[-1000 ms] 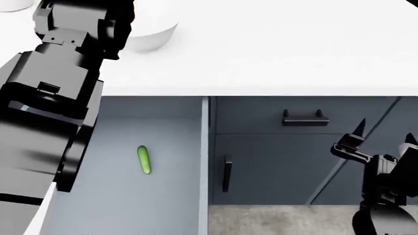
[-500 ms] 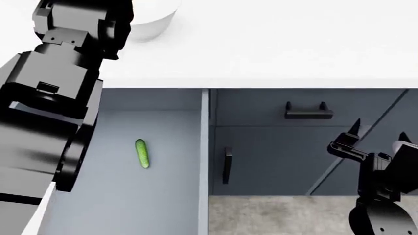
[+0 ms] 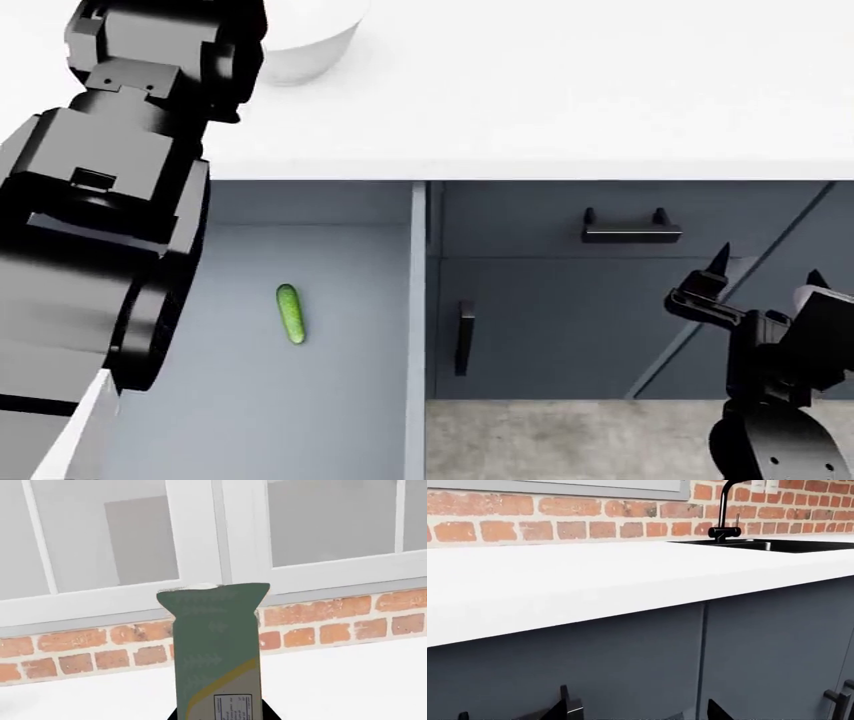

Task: Place the bar in the bowl and close the drawer.

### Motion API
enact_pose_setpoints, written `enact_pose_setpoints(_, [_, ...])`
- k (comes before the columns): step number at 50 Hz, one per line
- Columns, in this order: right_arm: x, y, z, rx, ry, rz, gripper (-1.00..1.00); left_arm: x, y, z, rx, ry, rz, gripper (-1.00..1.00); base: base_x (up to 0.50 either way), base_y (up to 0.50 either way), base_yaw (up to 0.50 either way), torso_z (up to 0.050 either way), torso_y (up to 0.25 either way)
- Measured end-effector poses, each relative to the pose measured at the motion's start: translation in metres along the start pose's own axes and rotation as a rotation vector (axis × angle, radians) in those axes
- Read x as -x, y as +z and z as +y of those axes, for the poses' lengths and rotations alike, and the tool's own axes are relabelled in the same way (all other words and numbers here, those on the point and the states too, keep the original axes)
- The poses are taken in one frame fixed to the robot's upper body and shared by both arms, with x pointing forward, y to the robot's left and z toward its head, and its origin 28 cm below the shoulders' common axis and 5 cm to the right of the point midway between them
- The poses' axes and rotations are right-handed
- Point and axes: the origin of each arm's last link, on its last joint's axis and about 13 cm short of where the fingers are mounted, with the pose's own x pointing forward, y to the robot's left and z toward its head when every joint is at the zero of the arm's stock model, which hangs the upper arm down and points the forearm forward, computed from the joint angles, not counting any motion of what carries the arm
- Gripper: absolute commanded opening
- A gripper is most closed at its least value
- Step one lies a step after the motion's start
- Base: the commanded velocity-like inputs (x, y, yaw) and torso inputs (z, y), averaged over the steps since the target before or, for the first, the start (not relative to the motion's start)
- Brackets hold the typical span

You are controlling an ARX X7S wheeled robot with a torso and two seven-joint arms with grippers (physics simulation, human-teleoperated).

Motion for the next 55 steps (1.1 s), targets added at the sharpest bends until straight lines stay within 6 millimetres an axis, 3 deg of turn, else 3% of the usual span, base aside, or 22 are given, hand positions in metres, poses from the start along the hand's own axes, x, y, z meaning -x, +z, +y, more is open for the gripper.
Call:
enact_pose_setpoints(22, [-0.013,-0.013,0.006,-0.003,0.019,0.033,1.00,-0.002,0.019,0.011,-0.035,0.063,-0.052,-1.00,0.00,0.00,0.00,0.000,0.000])
enact_pose_setpoints(55, [-0.022,-0.022,0.012,0.003,0.036,0.057,1.00,0.000,0.014,0.027,-0.036,0.165,-0.024,-1.00,0.00,0.00,0.00,0.000,0.000])
